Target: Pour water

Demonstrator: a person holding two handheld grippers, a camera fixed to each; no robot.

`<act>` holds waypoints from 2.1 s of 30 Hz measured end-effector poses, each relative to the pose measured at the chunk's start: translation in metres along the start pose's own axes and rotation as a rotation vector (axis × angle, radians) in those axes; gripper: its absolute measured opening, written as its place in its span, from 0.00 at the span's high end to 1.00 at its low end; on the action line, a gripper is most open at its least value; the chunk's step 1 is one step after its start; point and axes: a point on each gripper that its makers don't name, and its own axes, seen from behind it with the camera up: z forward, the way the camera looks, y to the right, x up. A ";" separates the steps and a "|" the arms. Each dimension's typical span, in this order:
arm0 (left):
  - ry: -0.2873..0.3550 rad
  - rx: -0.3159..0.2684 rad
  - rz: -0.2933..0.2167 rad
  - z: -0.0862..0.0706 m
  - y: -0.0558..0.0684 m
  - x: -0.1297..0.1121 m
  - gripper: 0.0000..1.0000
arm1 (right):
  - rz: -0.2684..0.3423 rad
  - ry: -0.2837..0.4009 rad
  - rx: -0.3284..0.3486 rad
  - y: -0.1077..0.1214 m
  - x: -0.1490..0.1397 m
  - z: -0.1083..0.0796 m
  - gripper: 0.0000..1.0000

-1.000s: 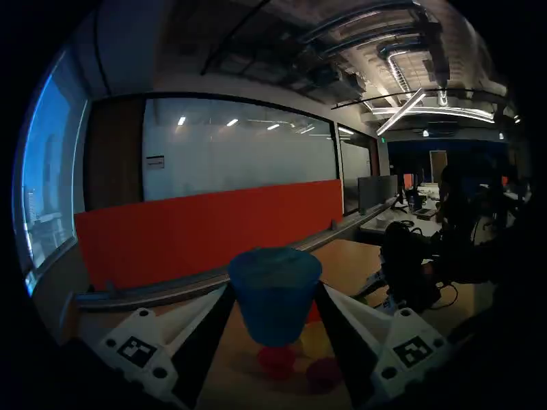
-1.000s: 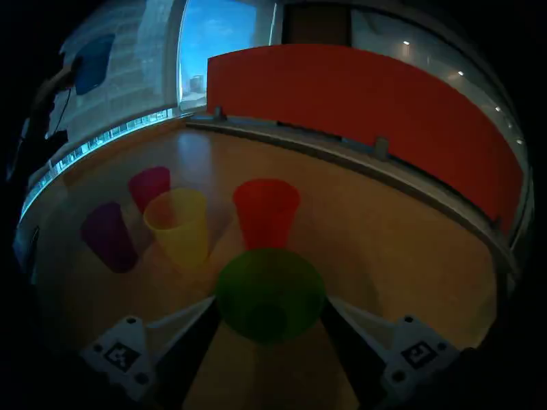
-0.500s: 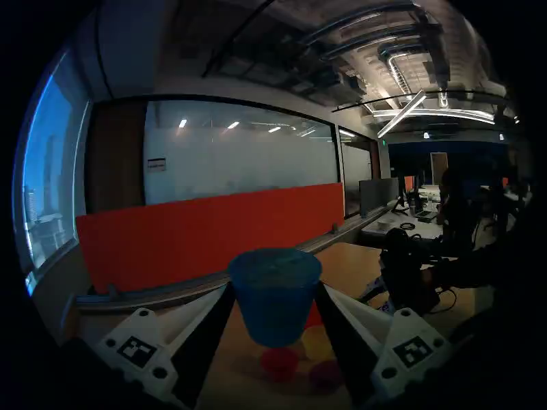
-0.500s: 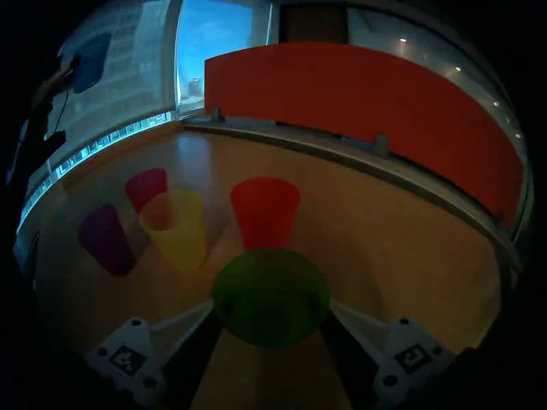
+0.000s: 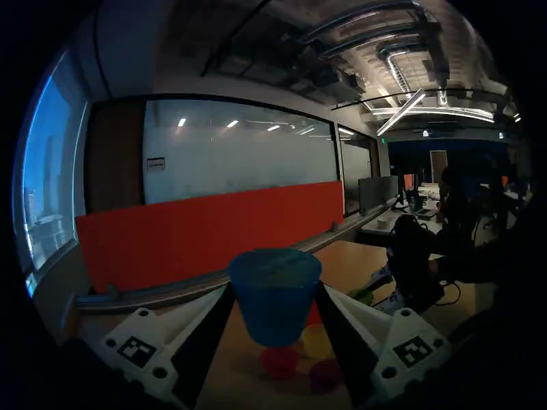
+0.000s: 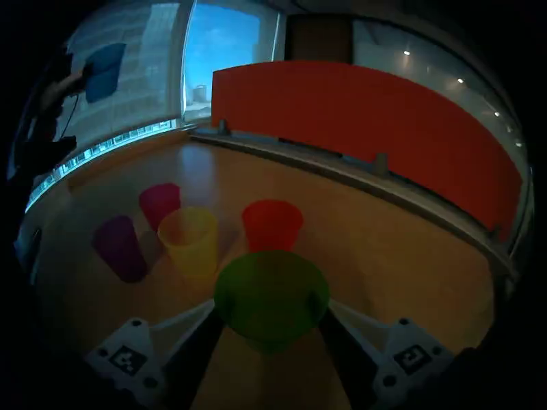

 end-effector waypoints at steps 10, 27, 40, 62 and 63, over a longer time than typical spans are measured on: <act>0.006 0.001 0.000 -0.010 0.001 0.006 0.17 | -0.033 0.079 0.012 -0.018 0.036 -0.028 0.12; 0.009 -0.009 -0.001 -0.023 0.009 0.006 0.17 | -0.046 0.287 0.076 -0.065 0.104 -0.085 0.12; 0.015 -0.021 0.003 -0.028 0.017 0.008 0.17 | -0.057 0.388 0.153 -0.097 0.133 -0.107 0.12; 0.016 -0.025 -0.008 -0.035 0.015 0.006 0.17 | -0.096 0.455 0.242 -0.143 0.167 -0.104 0.11; 0.015 -0.025 -0.008 -0.035 0.014 0.006 0.17 | -0.097 0.456 0.245 -0.145 0.168 -0.104 0.11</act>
